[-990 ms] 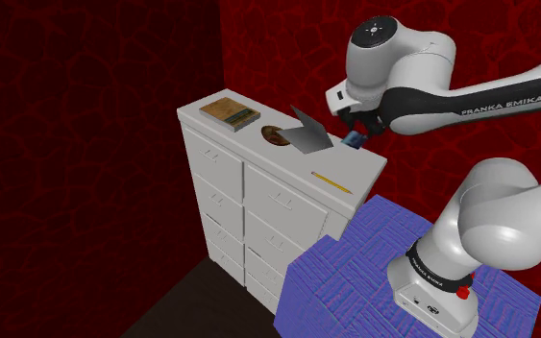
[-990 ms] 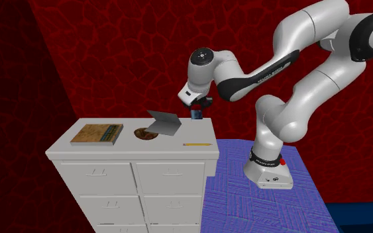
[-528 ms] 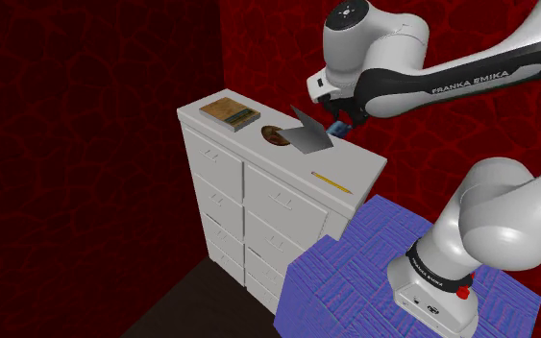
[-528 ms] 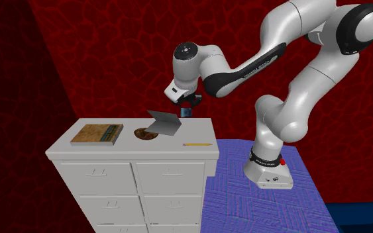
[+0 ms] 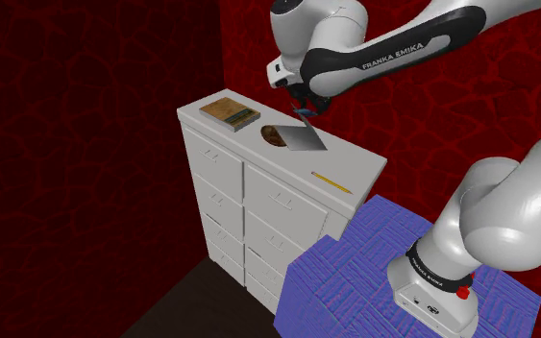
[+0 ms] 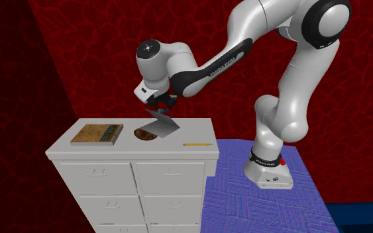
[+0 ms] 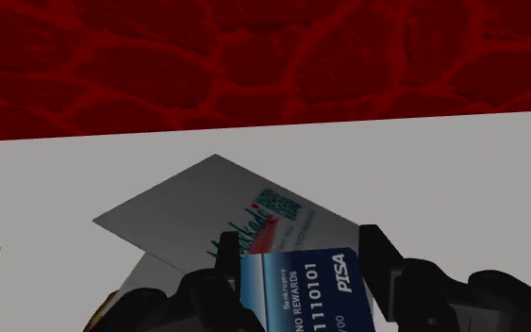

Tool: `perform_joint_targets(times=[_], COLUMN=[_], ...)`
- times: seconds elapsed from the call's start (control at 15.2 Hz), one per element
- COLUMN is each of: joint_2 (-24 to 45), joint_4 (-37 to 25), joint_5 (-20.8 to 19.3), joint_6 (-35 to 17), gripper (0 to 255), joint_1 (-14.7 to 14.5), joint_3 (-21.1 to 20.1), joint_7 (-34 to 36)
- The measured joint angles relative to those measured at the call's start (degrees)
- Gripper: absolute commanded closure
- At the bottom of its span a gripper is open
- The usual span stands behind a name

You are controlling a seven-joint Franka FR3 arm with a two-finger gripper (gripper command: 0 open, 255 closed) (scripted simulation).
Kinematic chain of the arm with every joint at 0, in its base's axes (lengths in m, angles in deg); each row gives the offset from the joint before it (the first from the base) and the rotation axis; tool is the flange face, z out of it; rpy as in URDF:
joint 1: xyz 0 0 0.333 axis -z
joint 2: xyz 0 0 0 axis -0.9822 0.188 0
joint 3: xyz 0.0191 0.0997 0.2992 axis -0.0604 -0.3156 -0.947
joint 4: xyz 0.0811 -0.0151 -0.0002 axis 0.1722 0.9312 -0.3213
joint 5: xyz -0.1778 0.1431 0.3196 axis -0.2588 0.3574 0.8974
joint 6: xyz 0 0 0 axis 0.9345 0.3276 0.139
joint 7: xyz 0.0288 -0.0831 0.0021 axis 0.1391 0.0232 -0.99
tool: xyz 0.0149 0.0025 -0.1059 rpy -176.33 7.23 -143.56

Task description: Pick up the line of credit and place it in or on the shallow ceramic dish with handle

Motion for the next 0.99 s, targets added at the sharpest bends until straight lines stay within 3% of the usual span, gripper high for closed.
perform_joint_targets(times=[0.4, 0.99], joint_2=[12.79, 16.45], joint_4=[-14.48, -13.32], joint_5=[1.4, 0.33], joint_6=[2.1, -1.86], gripper=[255, 255], joint_1=[-0.8, -0.79], joint_3=[-0.97, -0.95], joint_7=[-0.1, 2.94])
